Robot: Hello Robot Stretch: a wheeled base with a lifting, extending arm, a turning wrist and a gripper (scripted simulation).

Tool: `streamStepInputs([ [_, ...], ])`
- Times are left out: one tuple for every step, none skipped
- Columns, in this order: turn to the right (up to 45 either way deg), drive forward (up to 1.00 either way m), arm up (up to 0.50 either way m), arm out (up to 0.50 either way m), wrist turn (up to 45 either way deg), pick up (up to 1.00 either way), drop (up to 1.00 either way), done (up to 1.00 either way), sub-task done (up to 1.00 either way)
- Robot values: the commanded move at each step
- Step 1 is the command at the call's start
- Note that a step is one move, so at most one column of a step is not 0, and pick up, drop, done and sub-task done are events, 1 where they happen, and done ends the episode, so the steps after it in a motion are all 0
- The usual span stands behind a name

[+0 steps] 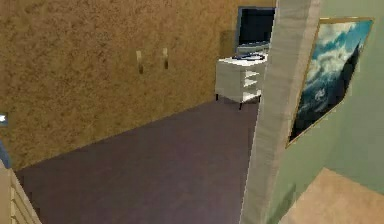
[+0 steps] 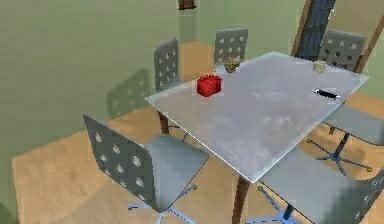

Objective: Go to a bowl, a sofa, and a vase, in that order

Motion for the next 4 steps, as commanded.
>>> streamStepInputs([
  [0.0,0.75,0.0,0.0,0.0,0.0,0.0,0.0,0.0],
  [-24.0,0.0,0.0,0.0,0.0,0.0,0.0,0.0,0.0],
  [0.0,0.45,0.0,0.0,0.0,0.0,0.0,0.0,0.0],
  [45.0,0.0,0.0,0.0,0.0,0.0,0.0,0.0,0.0],
])
